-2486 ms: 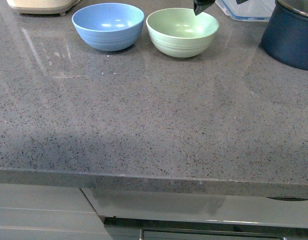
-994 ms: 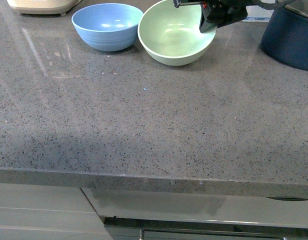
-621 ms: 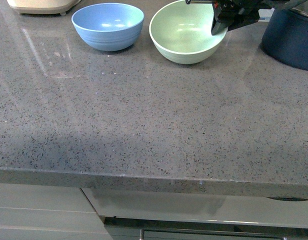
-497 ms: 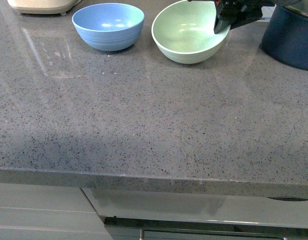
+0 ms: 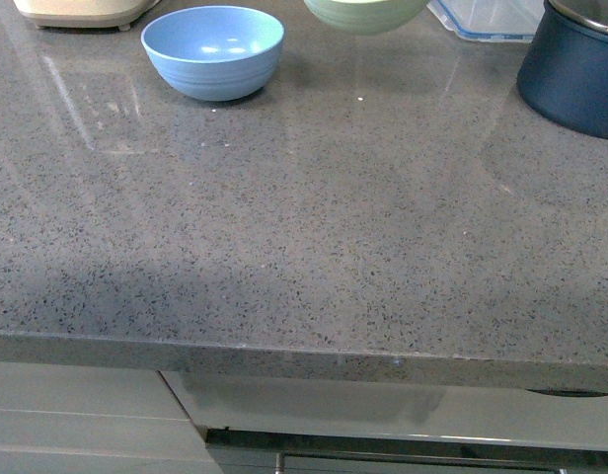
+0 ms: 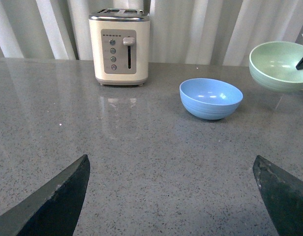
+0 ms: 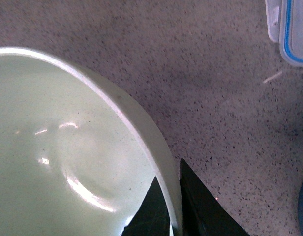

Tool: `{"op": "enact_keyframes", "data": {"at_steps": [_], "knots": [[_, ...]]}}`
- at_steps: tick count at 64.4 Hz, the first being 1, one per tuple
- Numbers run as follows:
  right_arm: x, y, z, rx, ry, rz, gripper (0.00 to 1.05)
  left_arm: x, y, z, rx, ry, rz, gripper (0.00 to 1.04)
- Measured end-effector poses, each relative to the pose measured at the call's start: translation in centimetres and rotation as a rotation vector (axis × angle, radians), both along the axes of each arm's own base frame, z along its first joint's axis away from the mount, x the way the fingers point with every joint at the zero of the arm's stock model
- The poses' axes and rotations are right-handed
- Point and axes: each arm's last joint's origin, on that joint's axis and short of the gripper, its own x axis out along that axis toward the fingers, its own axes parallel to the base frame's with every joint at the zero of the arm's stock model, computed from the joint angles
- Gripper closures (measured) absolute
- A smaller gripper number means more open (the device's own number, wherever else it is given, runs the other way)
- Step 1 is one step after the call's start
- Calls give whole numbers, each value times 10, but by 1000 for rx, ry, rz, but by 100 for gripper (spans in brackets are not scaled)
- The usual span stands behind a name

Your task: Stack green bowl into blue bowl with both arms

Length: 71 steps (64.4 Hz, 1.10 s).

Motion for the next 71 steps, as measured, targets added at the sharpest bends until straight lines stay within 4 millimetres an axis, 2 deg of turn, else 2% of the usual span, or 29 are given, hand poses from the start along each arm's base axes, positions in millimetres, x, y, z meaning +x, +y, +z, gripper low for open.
{"op": "enact_keyframes", "data": {"at_steps": [8, 17, 42, 59, 71], "knots": [[0, 16, 15, 17, -32, 36, 103, 0, 0, 0, 0, 0, 0, 7], [0, 35, 18, 18, -39, 71, 103, 0, 0, 0, 0, 0, 0, 7], [-6, 97, -1, -3, -4, 185, 103, 0, 0, 0, 0, 0, 0, 7], [-6, 118, -14, -14, 7, 224, 103, 0, 0, 0, 0, 0, 0, 7], [-9, 124, -11, -6, -17, 238, 103, 0, 0, 0, 0, 0, 0, 7]]}}
